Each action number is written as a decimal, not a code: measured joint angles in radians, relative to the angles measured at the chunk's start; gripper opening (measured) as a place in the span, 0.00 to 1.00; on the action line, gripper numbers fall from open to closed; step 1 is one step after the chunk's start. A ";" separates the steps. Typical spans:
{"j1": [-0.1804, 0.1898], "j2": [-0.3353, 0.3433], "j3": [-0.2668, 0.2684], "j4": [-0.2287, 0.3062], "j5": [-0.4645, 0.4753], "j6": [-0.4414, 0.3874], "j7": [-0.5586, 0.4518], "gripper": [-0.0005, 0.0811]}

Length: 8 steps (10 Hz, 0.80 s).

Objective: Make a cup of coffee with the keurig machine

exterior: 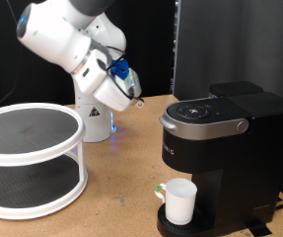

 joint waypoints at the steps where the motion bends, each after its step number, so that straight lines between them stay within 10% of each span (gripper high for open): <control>1: 0.003 -0.003 0.027 0.020 -0.006 -0.001 0.033 0.99; 8: 0.002 -0.038 0.150 0.031 -0.307 0.133 0.034 0.99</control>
